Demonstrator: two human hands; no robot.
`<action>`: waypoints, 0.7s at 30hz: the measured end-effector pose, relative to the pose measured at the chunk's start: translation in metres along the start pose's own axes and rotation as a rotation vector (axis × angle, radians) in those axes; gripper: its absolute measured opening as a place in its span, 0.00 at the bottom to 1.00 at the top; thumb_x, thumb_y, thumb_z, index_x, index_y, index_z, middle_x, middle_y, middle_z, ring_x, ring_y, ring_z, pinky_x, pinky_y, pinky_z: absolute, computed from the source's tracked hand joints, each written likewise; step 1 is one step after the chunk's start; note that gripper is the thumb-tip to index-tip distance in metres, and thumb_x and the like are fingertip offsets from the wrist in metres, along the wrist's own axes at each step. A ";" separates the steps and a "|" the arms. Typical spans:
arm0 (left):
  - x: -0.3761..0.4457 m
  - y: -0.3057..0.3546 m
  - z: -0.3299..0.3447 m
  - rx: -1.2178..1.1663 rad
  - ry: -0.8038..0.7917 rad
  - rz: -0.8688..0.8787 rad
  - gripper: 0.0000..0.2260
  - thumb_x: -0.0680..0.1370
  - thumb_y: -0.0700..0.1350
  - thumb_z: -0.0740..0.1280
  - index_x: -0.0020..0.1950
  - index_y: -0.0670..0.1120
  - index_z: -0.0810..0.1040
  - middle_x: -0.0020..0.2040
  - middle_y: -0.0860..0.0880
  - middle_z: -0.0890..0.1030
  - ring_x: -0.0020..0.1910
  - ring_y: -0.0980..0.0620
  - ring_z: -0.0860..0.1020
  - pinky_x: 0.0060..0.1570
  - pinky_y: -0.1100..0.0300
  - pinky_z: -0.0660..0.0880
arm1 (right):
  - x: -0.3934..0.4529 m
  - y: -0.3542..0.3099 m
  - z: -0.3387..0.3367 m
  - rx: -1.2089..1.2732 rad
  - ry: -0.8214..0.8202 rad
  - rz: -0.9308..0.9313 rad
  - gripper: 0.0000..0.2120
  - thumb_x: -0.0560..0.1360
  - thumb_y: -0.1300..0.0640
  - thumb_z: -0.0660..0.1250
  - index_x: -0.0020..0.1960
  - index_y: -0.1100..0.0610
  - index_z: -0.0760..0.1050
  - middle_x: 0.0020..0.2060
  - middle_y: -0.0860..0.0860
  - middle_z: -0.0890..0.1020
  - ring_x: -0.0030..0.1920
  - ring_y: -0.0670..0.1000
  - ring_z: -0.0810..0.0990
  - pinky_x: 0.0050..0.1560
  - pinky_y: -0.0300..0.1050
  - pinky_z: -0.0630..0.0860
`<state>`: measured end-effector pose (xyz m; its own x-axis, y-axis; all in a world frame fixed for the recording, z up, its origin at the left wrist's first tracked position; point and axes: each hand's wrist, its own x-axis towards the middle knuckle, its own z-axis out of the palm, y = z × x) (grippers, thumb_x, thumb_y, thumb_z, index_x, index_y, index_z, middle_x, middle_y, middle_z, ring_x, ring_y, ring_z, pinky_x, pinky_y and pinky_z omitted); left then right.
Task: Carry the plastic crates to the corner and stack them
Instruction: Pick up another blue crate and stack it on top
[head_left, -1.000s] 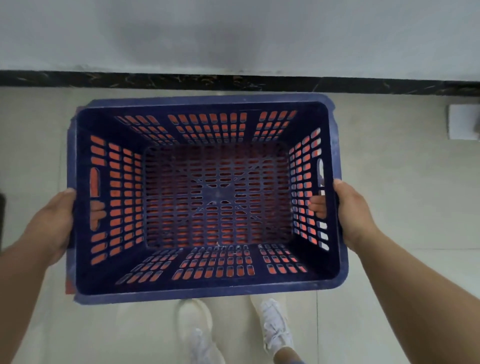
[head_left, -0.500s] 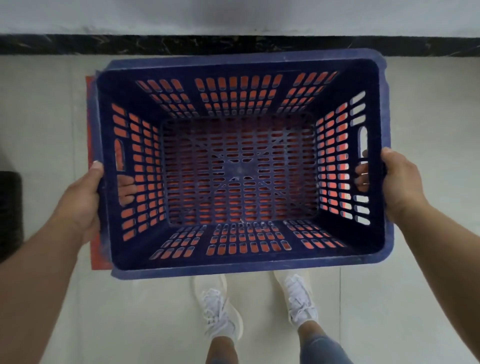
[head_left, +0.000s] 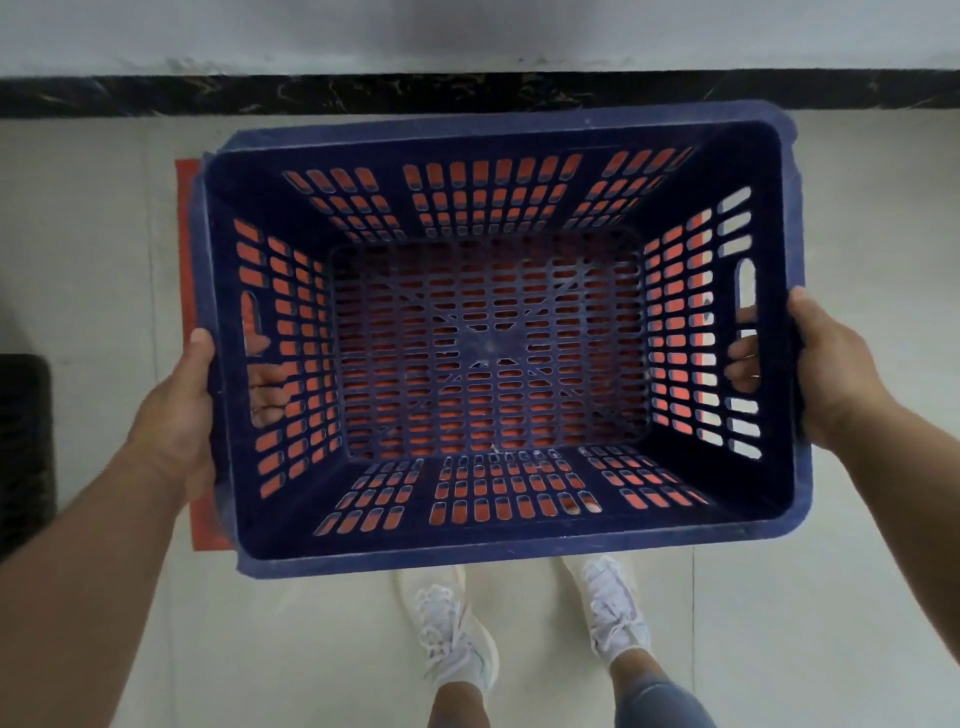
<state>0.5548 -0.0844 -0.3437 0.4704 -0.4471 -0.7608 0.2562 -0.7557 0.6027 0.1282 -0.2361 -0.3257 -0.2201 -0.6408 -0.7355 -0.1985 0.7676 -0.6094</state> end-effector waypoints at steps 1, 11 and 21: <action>0.000 0.000 0.000 -0.009 0.017 0.001 0.23 0.79 0.63 0.50 0.50 0.52 0.81 0.36 0.52 0.81 0.34 0.53 0.77 0.43 0.55 0.75 | 0.001 0.001 0.000 -0.006 -0.001 -0.010 0.21 0.81 0.45 0.49 0.46 0.57 0.75 0.24 0.49 0.79 0.24 0.47 0.75 0.28 0.37 0.74; -0.016 0.018 0.002 -0.062 0.114 -0.006 0.21 0.80 0.60 0.52 0.44 0.49 0.79 0.31 0.51 0.77 0.27 0.54 0.71 0.36 0.56 0.71 | -0.008 -0.009 0.004 0.005 0.050 -0.018 0.19 0.76 0.46 0.56 0.48 0.59 0.77 0.29 0.52 0.74 0.26 0.50 0.68 0.29 0.44 0.66; -0.082 0.061 -0.048 -0.100 0.178 -0.011 0.21 0.79 0.61 0.53 0.47 0.49 0.79 0.32 0.52 0.79 0.28 0.54 0.73 0.34 0.58 0.72 | -0.064 -0.071 0.006 -0.016 -0.055 -0.070 0.16 0.76 0.48 0.56 0.46 0.59 0.75 0.27 0.52 0.73 0.24 0.49 0.67 0.25 0.41 0.65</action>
<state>0.5725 -0.0705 -0.2328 0.6070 -0.3406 -0.7180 0.3403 -0.7051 0.6221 0.1617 -0.2498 -0.2372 -0.1525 -0.6913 -0.7063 -0.2272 0.7200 -0.6557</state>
